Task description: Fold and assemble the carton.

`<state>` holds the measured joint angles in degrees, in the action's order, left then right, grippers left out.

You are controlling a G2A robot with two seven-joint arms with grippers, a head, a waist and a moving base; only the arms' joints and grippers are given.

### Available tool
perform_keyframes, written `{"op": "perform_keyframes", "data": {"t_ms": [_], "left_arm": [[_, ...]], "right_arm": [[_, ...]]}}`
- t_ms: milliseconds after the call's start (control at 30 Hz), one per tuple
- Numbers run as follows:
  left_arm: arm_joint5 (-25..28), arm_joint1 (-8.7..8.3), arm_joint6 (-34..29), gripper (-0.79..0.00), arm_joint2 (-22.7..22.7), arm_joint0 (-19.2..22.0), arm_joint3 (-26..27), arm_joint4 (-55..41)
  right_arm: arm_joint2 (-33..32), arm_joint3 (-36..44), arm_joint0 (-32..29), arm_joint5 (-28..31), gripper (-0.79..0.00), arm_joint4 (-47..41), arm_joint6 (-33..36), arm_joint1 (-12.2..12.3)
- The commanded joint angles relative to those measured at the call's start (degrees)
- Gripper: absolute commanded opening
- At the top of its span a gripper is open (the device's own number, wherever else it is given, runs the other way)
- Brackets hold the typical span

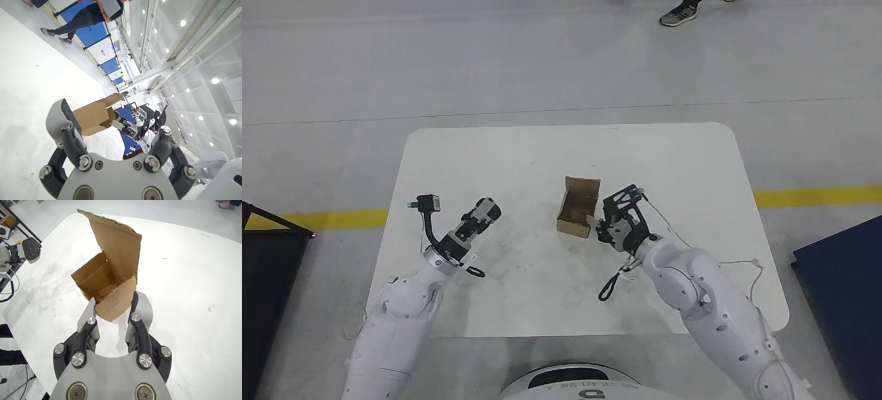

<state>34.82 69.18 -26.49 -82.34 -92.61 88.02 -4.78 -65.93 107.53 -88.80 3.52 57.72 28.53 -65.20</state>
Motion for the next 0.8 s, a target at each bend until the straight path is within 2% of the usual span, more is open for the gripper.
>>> {"op": "perform_keyframes", "data": {"t_ms": [0,167,267,333,367,400,467,767], "left_arm": [[-0.07,0.03,0.28,0.0,0.38,-0.09,0.09,0.14],[-0.52,0.04,0.89,0.0,0.93,-0.12,0.56,0.69],[-0.72,0.0,1.11,0.0,0.99,-0.17,0.88,0.96],[-1.17,-0.03,0.8,0.0,1.22,-0.14,1.1,0.81],[-1.51,-0.04,0.28,0.0,1.49,0.02,1.29,0.72],[-1.95,-0.06,-0.58,0.0,1.86,0.26,1.46,0.58],[-3.83,-0.08,-2.39,0.0,2.61,0.84,1.63,-0.65],[-6.25,-0.06,-3.66,0.0,3.96,1.65,1.8,0.24]], "right_arm": [[-0.85,0.64,-0.76,-0.05,-0.397,-0.01,-0.07,0.13],[-3.44,1.04,-2.45,-0.22,-0.36,-0.44,-0.32,0.46],[-5.19,1.59,-3.16,-0.46,-0.305,-1.6,-0.43,0.6],[-6.38,2.57,-3.79,0.8,-0.225,-6.12,-1.12,0.58],[-6.96,3.04,-4.03,1.79,-0.129,-8.6,-1.37,0.58],[-7.42,3.53,-4.28,3.02,0.0,-12.14,-1.59,0.54],[-8.32,4.05,-4.44,4.89,0.0,-18.34,-1.94,0.45],[-8.32,3.94,-4.48,4.91,0.0,-18.86,-2.22,0.42]]}}
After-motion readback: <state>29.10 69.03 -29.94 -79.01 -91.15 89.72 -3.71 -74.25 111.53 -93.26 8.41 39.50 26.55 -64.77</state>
